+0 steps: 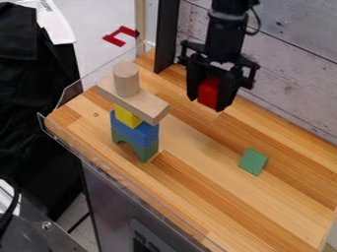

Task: Move the red cube from top of wood cylinder to the left side of the green pyramid

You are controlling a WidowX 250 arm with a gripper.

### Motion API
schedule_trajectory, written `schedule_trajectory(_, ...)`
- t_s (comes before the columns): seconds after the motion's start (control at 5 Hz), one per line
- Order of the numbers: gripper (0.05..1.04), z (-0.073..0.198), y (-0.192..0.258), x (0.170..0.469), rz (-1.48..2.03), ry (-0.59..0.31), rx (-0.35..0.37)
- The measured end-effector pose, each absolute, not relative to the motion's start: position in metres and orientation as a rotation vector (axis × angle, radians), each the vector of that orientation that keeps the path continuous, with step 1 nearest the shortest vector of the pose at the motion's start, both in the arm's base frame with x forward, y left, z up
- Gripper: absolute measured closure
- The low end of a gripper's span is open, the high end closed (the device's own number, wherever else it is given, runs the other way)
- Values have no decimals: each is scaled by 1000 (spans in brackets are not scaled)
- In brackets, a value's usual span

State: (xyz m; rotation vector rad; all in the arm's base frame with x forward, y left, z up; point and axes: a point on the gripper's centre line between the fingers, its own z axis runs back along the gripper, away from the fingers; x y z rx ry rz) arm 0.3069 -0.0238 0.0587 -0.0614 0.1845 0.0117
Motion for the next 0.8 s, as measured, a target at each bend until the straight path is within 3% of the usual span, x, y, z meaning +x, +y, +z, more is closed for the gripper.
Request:
schedule_trajectory(0.4,489,26,-33,306,4,182,-83)
schedule_trajectory(0.8,489,-4,-38,302,29,245,-115)
